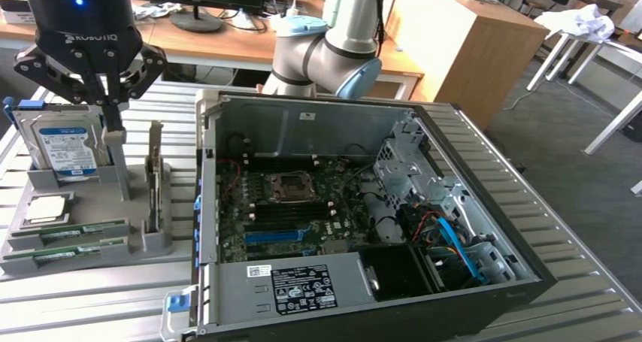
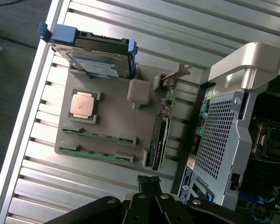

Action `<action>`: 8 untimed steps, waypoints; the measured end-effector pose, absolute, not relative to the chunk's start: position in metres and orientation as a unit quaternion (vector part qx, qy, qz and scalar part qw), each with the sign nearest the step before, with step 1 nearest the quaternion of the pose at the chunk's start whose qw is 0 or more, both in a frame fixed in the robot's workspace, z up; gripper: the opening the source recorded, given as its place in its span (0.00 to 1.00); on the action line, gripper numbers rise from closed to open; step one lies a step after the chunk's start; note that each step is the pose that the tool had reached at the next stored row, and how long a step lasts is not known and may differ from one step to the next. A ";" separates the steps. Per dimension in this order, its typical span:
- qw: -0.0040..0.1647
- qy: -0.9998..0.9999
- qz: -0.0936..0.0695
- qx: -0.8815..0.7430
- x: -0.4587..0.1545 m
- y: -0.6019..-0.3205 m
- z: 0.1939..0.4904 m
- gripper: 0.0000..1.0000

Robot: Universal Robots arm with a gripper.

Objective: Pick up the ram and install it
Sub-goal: 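Pick up the ram and move it above insertion slot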

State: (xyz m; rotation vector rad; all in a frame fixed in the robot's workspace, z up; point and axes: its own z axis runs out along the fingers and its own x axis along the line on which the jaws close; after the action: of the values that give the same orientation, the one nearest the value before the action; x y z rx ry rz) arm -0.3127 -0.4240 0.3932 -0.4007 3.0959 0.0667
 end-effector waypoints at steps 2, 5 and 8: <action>0.010 0.991 0.021 -0.134 -0.313 -0.424 0.393 0.11; 0.009 0.989 0.022 -0.144 -0.313 -0.424 0.393 0.11; 0.009 0.988 0.022 -0.154 -0.313 -0.424 0.393 0.11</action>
State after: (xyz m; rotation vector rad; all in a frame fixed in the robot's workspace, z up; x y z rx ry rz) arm -0.3127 -0.4241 0.3932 -0.4805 3.0856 0.0675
